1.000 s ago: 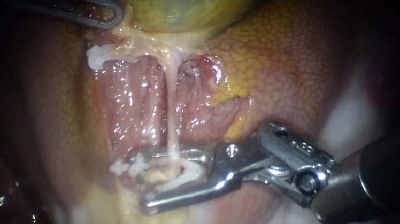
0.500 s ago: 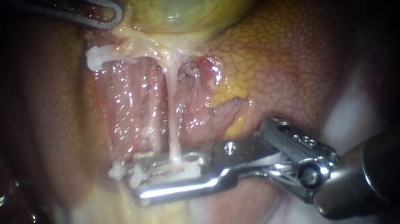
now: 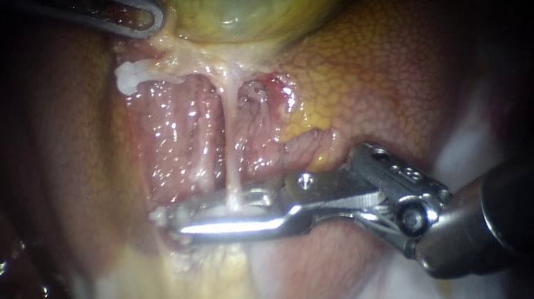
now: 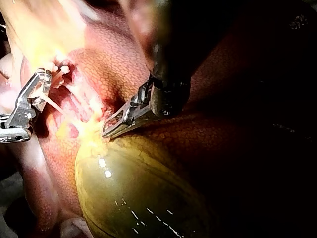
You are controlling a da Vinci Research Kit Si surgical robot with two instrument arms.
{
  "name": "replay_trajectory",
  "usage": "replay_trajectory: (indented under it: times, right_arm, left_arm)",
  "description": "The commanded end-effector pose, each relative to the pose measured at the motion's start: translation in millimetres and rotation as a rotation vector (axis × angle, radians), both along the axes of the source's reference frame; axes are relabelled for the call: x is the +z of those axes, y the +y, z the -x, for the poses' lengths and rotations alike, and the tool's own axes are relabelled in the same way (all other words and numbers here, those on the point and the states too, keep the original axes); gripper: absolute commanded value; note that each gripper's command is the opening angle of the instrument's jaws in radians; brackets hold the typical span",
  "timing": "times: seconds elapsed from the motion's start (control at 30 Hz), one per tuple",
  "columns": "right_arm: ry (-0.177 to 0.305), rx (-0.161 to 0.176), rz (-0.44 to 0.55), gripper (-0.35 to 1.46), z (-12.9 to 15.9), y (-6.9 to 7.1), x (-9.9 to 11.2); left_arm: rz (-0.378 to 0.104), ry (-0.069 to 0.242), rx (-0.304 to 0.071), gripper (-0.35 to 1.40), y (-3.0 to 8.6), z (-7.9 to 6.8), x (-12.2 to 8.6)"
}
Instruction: Clipping first clip right tube
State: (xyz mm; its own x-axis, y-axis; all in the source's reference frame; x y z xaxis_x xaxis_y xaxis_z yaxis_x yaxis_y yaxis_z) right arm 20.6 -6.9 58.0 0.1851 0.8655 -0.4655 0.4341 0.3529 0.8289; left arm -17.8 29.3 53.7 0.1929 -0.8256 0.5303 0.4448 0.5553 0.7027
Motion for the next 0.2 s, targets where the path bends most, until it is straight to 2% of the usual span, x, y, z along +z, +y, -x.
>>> replay_trajectory:
  times: [0.03,0.2]
  right_arm:
    - [-0.001,0.000,-0.001,-0.35,-0.1,0.0,0.0]
    - [-0.001,0.001,-0.001,-0.35,0.0,0.1,0.1]
  left_arm:
    - [0.000,0.000,0.000,-0.35,0.0,0.0,0.0]
    - [0.000,0.000,0.000,-0.35,0.0,0.0,0.0]
